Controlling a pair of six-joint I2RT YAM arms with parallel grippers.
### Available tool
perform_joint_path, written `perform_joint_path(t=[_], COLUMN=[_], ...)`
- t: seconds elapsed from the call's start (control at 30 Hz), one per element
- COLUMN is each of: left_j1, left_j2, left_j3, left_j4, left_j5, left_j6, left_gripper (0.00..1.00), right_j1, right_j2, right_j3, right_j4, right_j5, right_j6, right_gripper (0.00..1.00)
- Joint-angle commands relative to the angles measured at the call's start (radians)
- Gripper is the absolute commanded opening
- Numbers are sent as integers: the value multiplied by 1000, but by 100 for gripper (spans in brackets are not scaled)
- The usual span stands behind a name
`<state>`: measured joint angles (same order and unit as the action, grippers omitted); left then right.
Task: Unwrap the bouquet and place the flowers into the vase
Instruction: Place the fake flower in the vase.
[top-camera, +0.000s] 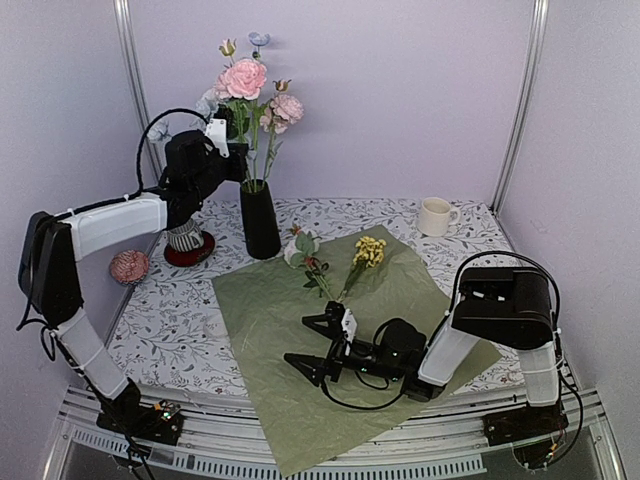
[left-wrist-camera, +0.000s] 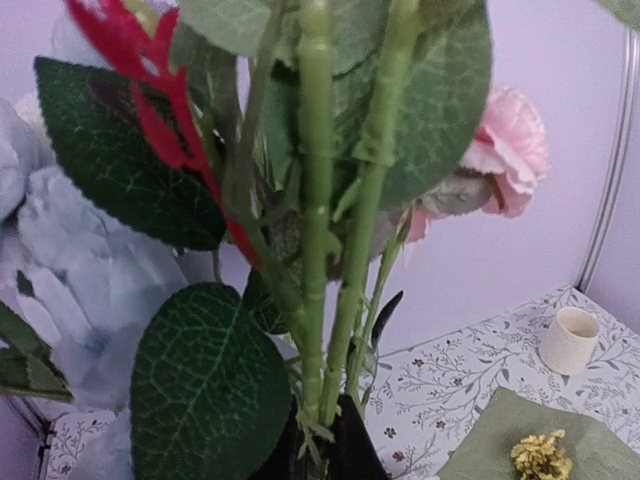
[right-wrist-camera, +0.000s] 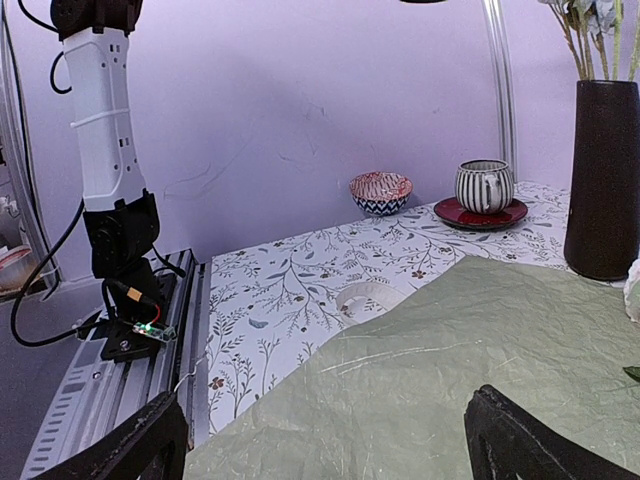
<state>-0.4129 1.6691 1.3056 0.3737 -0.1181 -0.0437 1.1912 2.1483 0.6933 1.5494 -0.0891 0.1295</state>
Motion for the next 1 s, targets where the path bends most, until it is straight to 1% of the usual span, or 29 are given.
perform_joint_path(t=[0.0, 0.2, 0.33, 0.37, 0.4, 0.47, 0.57, 0.67, 0.73, 0.8, 0.97], left_j1=[10, 11, 10, 10, 11, 11, 10, 8, 7, 1, -15], left_j2=[31, 99, 120, 122, 125, 124, 103, 48, 14, -17, -109], left_j3=[-2, 75, 95, 98, 102, 113, 99, 34, -17, -64, -205], left_j4=[-61, -177, -206, -212, -220, -248, -266, -235, -216, -213, -190], left_j5=[21, 22, 30, 35, 39, 43, 48, 89, 122, 134, 157], left_j6=[-36, -58, -68, -69, -72, -86, -117, -149, -169, -185, -207], left_gripper=[2, 3, 6, 8, 13, 27, 50, 63, 68, 72, 76], right_j1=[2, 2, 2, 3, 3, 2, 2, 2, 3, 3, 3], right_j2=[4, 3, 4, 4, 4, 4, 4, 4, 2, 1, -1], right_j3=[-9, -11, -13, -13, -13, -13, -13, -14, -15, -17, -25], right_j4=[201, 204, 207, 207, 208, 208, 207, 209, 208, 208, 218], right_j5=[-11, -10, -9, -8, -9, -9, -8, -8, -6, -5, -4], right_j6=[-10, -10, -10, -9, -10, -10, -11, -11, -13, -13, -12], right_gripper=[99, 99, 99, 99, 99, 99, 99, 99, 99, 99, 99])
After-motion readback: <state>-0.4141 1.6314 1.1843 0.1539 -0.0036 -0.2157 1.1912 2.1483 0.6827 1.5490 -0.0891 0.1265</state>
